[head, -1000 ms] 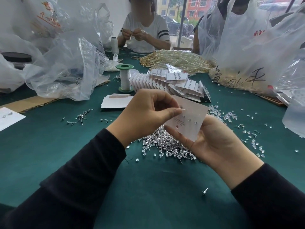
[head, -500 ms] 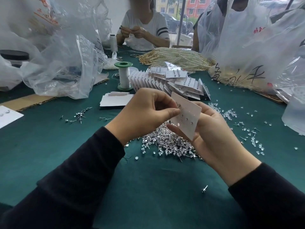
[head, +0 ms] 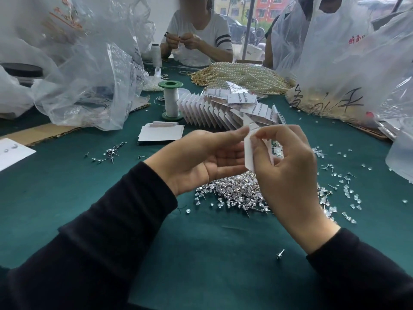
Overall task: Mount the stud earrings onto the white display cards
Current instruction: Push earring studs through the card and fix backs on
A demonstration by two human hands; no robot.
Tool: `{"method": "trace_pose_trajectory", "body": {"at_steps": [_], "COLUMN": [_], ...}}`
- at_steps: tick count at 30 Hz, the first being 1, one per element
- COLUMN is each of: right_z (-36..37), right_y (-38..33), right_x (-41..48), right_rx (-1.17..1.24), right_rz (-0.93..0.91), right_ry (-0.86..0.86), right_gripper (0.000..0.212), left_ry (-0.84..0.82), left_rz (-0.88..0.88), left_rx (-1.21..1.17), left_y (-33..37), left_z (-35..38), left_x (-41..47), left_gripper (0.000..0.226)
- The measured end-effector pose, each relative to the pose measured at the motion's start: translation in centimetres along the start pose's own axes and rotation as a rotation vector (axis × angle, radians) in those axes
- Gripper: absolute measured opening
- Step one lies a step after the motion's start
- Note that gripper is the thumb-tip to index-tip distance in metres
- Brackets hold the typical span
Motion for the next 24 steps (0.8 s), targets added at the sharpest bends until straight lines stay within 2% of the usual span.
{"method": "trace_pose_trajectory", "body": {"at_steps": [3, 5, 7, 12, 18, 21, 24], "right_z": [-0.2, -0.1, 0.1, 0.5, 0.5, 0.4, -0.5], "right_y": [-0.9, -1.8, -2.6, -2.1, -1.8, -2.0, -3.8], "right_x": [0.0, 0.1, 0.0, 0.0, 0.0, 0.0, 0.0], "right_rx": [-0.039, -0.049, -0.082, -0.110, -0.115, -0.091, -0.127], "right_rz": [-0.071, -0.145, -0.218, -0.183, -0.173, -0.164, -0.286], "right_ry": [0.013, -0.013, -0.047, -0.075, -0.046, -0.057, -0.022], "right_gripper": [0.013, 0.017, 0.013, 0.005, 0.005, 0.007, 0.015], "left_ry": [0.055, 0.115, 0.137, 0.158, 0.019, 0.048, 0.131], "left_rz": [-0.014, 0.001, 0.021, 0.067, 0.002, 0.020, 0.057], "left_rx": [-0.049, -0.074, -0.067, 0.060, 0.167, 0.157, 0.156], "left_y": [0.0, 0.2, 0.5, 0.9, 0.1, 0.3, 0.8], "left_z": [-0.6, -1.3, -1.7, -1.7, -0.4, -0.8, -1.6], "left_x": [-0.1, -0.1, -0.1, -0.1, -0.1, 0.0, 0.0], "left_gripper": [0.010, 0.013, 0.012, 0.009, 0.018, 0.021, 0.022]}}
Point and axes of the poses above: each hand's wrist, its own x-axis towards the middle knuckle, its own z-axis out of the palm, y = z × x, the point moved 10 cm from there along x, towards the middle knuckle, and after that the axes turned 15 degrees about -x, right-handed, at the moved point
